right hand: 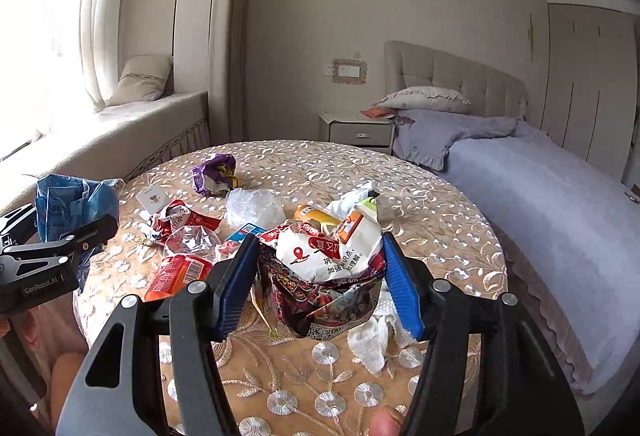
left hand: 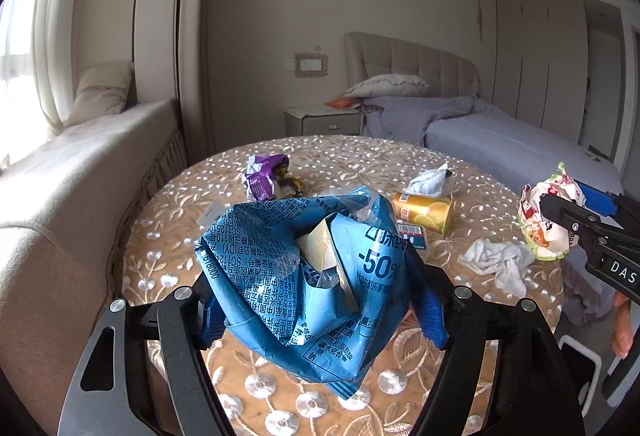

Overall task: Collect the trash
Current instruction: 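Carry the blue bag and wrapper over the white bin with both tools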

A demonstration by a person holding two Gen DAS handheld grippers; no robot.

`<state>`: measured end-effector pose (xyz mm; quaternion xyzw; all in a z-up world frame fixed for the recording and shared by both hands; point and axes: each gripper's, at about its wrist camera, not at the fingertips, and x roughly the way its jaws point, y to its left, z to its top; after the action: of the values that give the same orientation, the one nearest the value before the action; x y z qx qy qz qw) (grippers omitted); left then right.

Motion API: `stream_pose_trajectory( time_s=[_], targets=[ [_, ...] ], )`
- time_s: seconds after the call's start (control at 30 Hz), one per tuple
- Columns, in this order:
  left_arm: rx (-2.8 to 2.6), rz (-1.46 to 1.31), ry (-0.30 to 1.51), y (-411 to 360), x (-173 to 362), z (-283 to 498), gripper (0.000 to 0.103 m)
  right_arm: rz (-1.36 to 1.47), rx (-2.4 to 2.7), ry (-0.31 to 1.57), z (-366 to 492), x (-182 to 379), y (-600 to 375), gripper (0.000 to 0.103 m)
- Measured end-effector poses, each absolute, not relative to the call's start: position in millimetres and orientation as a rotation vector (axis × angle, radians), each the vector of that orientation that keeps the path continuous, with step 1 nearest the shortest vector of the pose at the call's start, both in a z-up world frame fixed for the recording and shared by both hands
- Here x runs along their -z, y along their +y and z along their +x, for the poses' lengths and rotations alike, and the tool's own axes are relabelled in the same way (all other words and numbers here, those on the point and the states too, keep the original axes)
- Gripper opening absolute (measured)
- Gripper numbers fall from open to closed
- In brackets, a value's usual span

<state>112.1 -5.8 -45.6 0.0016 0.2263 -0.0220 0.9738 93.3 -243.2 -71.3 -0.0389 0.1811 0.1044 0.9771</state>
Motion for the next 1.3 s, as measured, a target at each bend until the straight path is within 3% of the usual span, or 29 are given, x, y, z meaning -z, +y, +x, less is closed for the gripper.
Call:
stream_pose_trajectory(
  time_s=[0.33,0.8,1.3],
  targets=[
    [0.334,0.082,0.441,-131.0,52.1,92.2,0.073,-0.034,-0.01,0.374,30.9,85.9,-341.2,0.062],
    [0.76,0.199,0.567,-291.9,118.1,73.7,0.073,-0.017,0.181,0.457,-26.5,148.0,-458.1,0.064],
    [1.187,0.552,0.693,-430.7,226.7,71.6,0.073,-0.045,0.105,0.779,-24.7,271.7,-551.2,0.064]
  ],
)
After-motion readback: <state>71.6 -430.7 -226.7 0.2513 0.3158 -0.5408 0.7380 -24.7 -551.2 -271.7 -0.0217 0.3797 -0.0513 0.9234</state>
